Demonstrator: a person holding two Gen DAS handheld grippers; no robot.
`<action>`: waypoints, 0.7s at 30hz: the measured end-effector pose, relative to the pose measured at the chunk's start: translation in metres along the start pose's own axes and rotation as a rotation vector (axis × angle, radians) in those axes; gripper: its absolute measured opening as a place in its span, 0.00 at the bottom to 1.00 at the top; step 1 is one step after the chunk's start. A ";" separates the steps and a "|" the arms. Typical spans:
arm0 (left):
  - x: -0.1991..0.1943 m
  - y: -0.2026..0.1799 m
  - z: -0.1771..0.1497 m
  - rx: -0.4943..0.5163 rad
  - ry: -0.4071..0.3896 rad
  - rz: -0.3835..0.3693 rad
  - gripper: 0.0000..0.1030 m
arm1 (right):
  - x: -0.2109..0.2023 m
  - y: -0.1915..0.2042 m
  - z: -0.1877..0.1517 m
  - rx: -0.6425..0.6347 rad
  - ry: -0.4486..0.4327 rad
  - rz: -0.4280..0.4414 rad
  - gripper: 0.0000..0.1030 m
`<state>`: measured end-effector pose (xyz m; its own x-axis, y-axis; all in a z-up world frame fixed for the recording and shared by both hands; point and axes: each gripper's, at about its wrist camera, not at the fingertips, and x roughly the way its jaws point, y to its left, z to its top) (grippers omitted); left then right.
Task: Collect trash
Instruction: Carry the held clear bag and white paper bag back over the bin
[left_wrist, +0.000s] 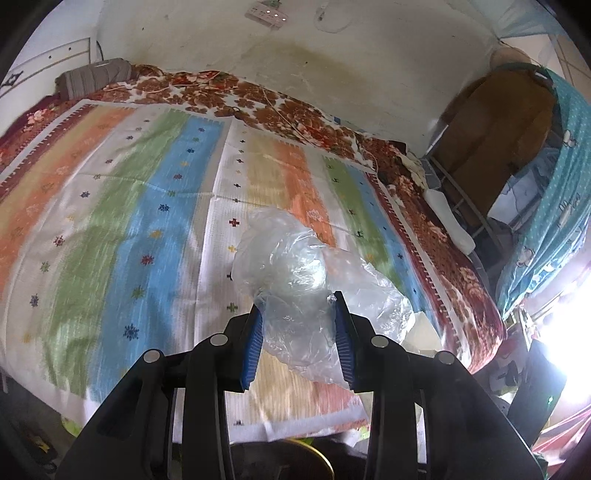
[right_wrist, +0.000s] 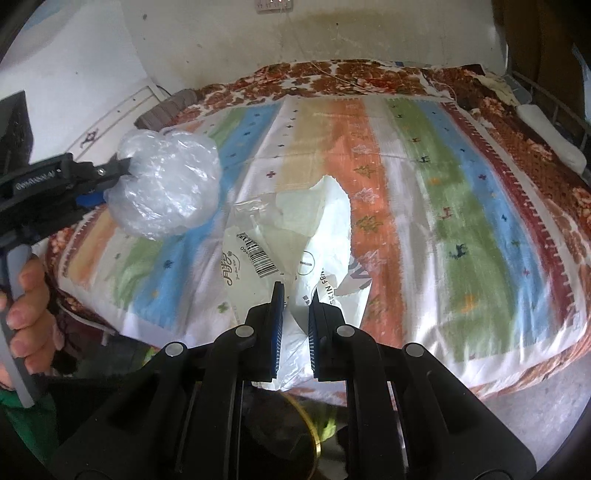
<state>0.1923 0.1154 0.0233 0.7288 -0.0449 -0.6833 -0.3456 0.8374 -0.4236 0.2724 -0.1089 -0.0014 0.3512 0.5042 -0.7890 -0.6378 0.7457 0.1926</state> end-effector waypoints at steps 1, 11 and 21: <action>-0.004 -0.001 -0.003 0.007 -0.001 0.001 0.33 | -0.003 0.002 -0.003 -0.003 -0.003 0.003 0.10; -0.039 0.001 -0.033 0.044 -0.006 0.008 0.33 | -0.024 0.026 -0.037 -0.058 -0.026 -0.008 0.10; -0.068 0.000 -0.070 0.089 -0.013 0.008 0.33 | -0.033 0.034 -0.065 -0.056 -0.022 -0.011 0.10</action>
<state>0.1013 0.0806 0.0281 0.7339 -0.0319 -0.6785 -0.2977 0.8828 -0.3635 0.1942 -0.1284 -0.0065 0.3729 0.5058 -0.7779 -0.6710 0.7260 0.1504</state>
